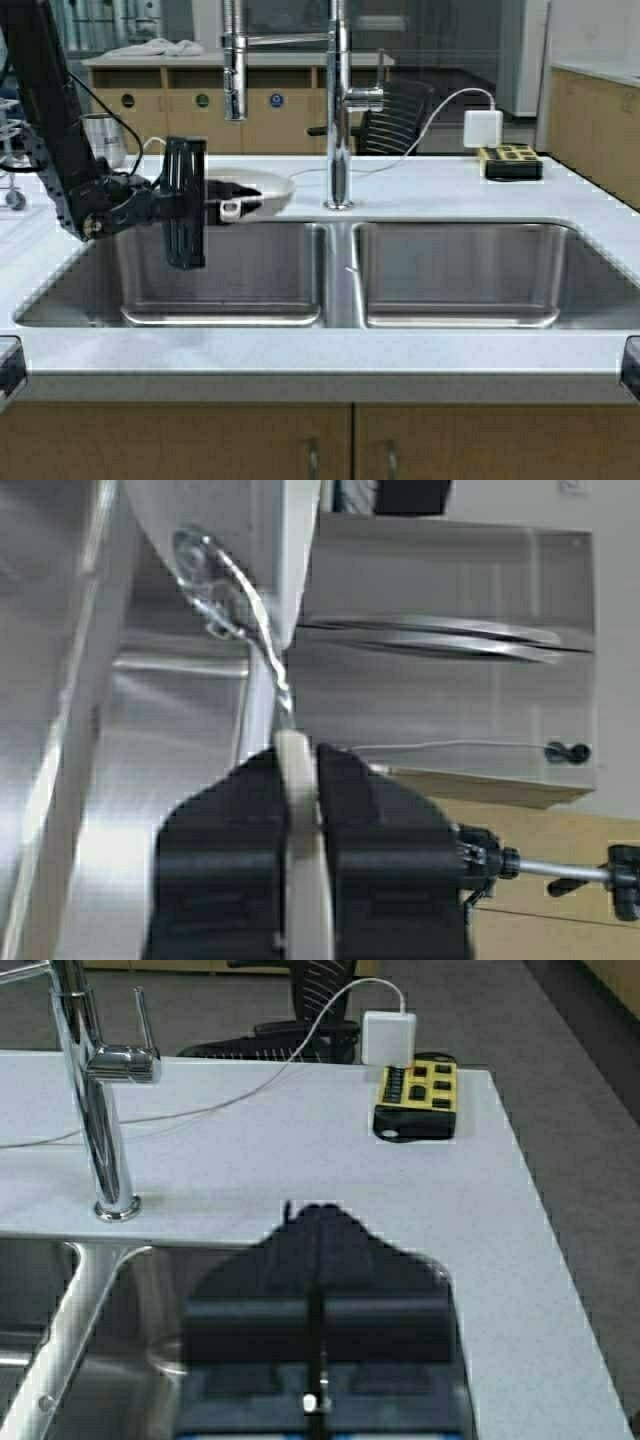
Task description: Wash the pan
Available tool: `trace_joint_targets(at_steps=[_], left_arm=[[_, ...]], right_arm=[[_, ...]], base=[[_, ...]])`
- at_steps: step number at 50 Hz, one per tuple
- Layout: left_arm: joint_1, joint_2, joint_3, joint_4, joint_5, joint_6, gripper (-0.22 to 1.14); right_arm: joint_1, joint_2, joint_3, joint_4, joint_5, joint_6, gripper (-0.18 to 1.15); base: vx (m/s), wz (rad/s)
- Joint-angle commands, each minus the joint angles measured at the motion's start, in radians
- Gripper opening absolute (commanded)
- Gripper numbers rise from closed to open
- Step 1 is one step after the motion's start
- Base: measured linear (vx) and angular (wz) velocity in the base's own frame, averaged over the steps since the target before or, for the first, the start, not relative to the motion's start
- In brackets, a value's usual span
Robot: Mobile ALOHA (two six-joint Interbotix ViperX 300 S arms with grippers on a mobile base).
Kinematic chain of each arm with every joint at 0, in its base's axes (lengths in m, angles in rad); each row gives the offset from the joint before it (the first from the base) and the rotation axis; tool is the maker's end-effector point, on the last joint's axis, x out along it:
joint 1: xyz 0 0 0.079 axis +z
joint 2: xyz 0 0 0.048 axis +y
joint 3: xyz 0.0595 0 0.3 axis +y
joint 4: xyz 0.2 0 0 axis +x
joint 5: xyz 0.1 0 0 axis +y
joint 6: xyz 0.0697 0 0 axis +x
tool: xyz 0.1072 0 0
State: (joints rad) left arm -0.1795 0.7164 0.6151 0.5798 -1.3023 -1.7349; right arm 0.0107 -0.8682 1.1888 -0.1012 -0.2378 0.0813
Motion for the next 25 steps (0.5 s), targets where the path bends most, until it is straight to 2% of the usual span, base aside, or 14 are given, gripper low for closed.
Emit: trace_joint_targets(at_steps=[1,25], left_arm=[[-0.054,-0.078,0.071,-0.002,-0.060,0.009,0.02],[-0.114,-0.078,0.273,0.023,-0.258,0.055,0.02]], right_arm=[[0.000,0.000,-0.015,0.005,-0.003,0.003,0.07],[0.000,0.012,-0.032,0.003,0.037,0.020,0.07]], base=[[0.19,0.19],[0.16,0.16]])
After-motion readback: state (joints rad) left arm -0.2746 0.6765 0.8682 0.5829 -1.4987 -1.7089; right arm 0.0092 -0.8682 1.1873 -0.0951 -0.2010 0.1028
